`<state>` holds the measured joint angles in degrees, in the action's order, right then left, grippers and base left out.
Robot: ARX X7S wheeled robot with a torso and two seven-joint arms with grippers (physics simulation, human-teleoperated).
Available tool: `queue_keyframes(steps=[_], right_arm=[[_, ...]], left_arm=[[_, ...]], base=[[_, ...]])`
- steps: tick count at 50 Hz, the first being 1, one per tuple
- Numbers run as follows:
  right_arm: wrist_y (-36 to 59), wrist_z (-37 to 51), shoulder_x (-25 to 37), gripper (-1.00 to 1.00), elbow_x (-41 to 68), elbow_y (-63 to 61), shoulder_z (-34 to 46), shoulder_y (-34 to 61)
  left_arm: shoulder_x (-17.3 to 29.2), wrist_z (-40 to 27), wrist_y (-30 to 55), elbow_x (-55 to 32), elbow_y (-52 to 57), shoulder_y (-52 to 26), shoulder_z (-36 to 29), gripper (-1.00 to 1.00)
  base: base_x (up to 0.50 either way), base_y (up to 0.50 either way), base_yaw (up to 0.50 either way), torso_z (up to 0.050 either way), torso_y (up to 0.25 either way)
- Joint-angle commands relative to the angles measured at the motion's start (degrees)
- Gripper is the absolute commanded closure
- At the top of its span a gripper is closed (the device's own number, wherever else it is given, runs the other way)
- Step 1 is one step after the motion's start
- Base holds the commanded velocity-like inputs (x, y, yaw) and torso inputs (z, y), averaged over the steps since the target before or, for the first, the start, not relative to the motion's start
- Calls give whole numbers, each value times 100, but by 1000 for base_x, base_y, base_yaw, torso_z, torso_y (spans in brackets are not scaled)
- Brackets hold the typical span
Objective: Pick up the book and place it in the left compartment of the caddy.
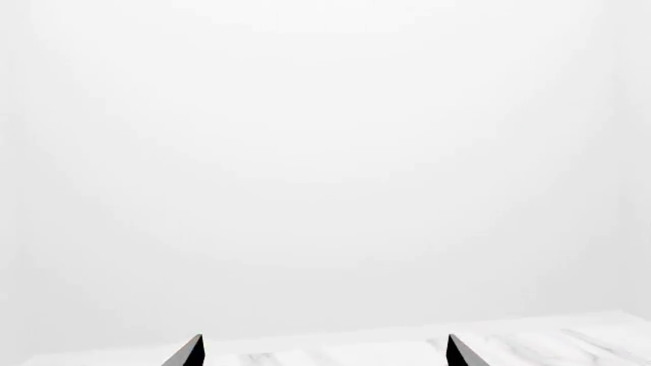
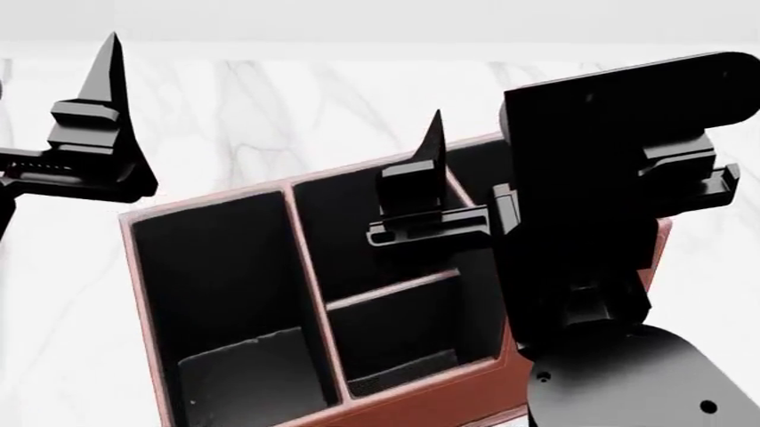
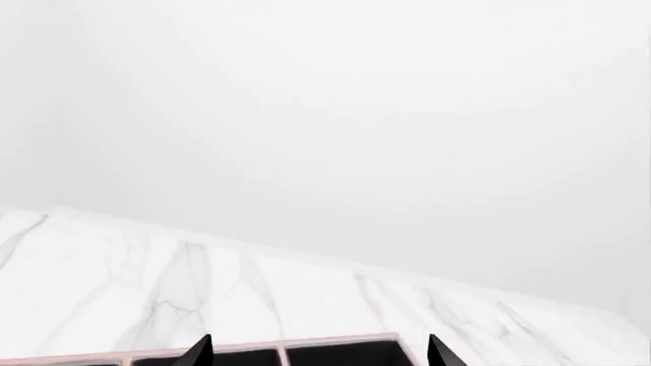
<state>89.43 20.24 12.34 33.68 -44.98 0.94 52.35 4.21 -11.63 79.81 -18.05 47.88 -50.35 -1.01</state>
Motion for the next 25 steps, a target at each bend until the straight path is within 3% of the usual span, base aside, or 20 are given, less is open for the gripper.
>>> queue_keyframes(steps=[1, 25], right_arm=[[-39, 340, 88, -100, 424, 69, -63, 31], [18, 817, 218, -100, 997, 280, -248, 185]], left_arm=[[62, -82, -44, -58, -62, -26, 21, -100], [341, -213, -418, 29, -451, -90, 65, -100]], base=[[0, 0, 0, 0, 0], [0, 0, 0, 0, 0]])
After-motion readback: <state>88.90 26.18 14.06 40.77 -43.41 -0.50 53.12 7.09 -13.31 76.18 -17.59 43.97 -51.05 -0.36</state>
